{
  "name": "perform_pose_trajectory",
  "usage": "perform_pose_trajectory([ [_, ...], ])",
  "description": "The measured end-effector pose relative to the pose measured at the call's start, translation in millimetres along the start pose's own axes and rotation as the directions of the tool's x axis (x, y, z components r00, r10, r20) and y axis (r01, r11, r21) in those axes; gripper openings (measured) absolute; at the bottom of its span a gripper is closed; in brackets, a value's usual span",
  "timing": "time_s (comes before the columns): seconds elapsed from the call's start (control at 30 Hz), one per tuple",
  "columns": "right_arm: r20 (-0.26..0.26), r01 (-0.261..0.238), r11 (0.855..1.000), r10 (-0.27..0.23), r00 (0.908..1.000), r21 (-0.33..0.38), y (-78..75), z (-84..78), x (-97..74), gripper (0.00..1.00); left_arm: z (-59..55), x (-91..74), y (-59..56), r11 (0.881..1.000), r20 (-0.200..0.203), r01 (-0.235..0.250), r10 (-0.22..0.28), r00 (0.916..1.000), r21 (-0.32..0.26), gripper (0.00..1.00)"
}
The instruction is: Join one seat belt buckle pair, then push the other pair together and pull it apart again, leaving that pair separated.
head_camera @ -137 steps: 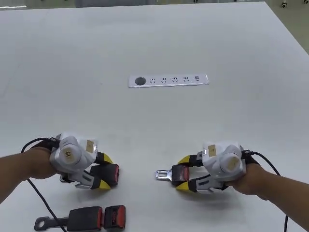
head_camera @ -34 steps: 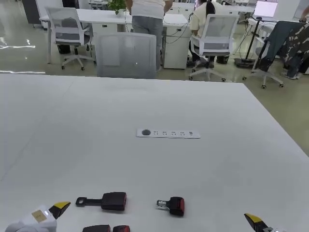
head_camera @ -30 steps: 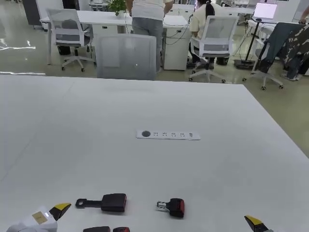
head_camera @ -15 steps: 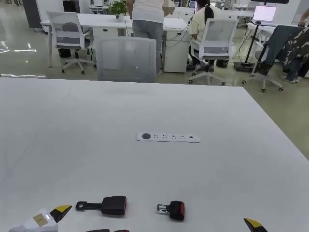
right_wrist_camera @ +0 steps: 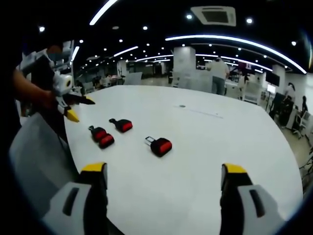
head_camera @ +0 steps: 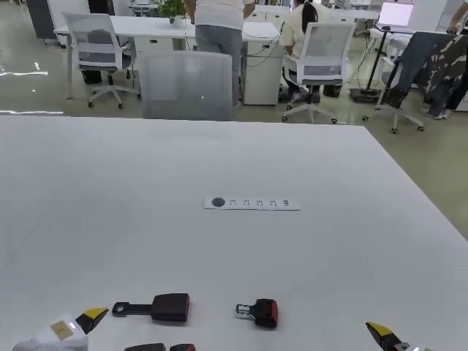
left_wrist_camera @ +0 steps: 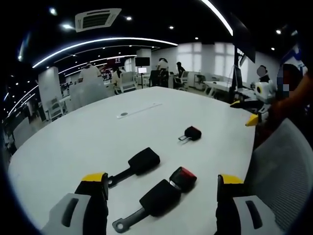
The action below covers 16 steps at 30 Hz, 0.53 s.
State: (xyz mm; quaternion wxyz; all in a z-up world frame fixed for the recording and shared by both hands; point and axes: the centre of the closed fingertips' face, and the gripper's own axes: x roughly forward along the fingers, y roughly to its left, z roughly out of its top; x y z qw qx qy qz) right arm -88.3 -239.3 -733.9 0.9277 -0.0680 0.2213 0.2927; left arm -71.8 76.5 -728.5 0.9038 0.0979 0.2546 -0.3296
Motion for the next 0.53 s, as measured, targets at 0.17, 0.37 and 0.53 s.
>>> perform_pose_trajectory([
  [0.17,-0.003,0.001,1.000,-0.001,1.0000,0.001,0.4,-2.0,0.3,0.97,1.7,0.0,-1.8,1.000,0.005,0.003,-0.003,1.0000,-0.001,0.94],
  [0.37,-0.012,0.001,1.000,-0.001,0.9999,0.003,2.5,-6.1,0.1,0.97,-0.2,-0.3,-1.6,1.000,0.005,0.005,-0.005,1.0000,0.001,0.94],
  [0.53,-0.035,-0.002,1.000,0.002,0.9994,0.000,2.6,-11.4,-0.6,0.96,-0.5,-2.2,0.1,1.000,0.009,-0.002,0.002,1.0000,-0.004,0.93],
])
